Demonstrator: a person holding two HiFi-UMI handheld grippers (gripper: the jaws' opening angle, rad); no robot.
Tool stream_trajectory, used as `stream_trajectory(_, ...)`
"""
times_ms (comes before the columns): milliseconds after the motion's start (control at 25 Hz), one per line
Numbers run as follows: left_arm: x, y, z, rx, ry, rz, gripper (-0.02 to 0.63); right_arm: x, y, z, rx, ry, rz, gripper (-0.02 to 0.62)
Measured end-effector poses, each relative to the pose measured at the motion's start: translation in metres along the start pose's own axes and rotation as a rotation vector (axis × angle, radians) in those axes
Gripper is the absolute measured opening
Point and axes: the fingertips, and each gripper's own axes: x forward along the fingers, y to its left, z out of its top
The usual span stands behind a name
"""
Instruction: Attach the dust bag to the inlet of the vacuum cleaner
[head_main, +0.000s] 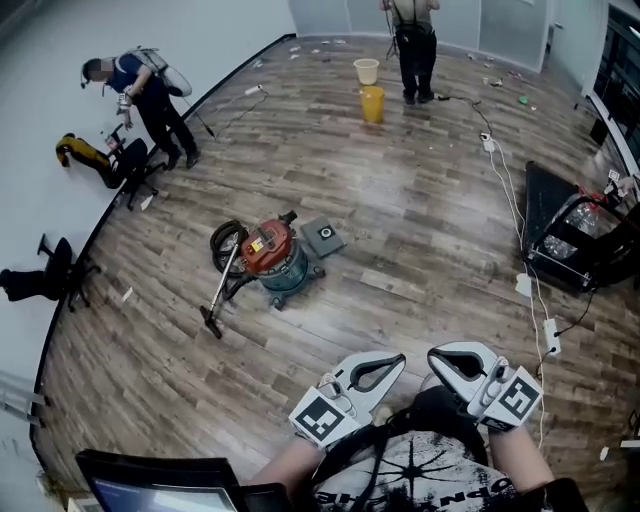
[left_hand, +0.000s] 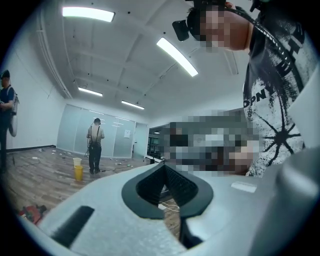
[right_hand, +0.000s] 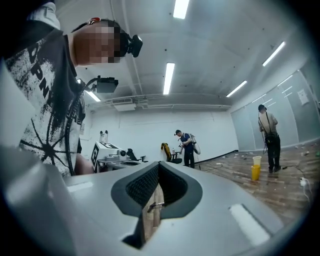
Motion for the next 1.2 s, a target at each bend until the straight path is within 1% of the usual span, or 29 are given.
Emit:
stream_trajectory(80,0.008,0.007,-0.005,-0.005,0.017,-0.005,0.000,0.002,-0.010,0.000,-0.019,-0.018,0.015,0.008)
stream_trajectory(160,0.016,0.019,-0.005,-0.016,0.013,0.005,0.000,0.007,-0.025,-0.003,-0.035,-0.015,0.029,0.008)
stream_trajectory(320,0.040,0.059,-0.008,-0.024,0.021,0.051,0.000,0.022,-0.067,-0.013,0.026,0.034,0.077,0.008)
stream_trajectory(400,0.058,0.083,-0.006,-0.028,0.024,0.079,0.000,0.031,-0.095,-0.009,0.007,0.030,0.102,0.008)
stream_trajectory(520,0.095,0.115,0.004,-0.034,0.011,0.111,0.000,0.041,-0.141,0.009,-0.070,0.002,0.139,0.008)
stream_trajectory(680,0.146,0.154,0.019,-0.041,-0.034,0.146,0.000,0.041,-0.207,0.028,-0.078,-0.006,0.169,0.008)
stream_trajectory(840,0.194,0.184,0.021,-0.051,-0.037,0.156,0.000,0.035,-0.266,0.038,-0.090,-0.002,0.179,0.008)
stream_trajectory(960,0.224,0.203,0.023,-0.053,-0.034,0.174,0.000,0.030,-0.303,0.041,-0.080,-0.007,0.185,0.008)
stream_trajectory(1080,0.248,0.217,0.023,-0.029,-0.008,0.187,0.000,0.025,-0.325,0.044,-0.038,0.004,0.212,0.008)
stream_trajectory(1200,0.263,0.233,0.025,-0.028,0.000,0.231,0.000,0.019,-0.348,0.039,-0.021,0.019,0.219,0.008)
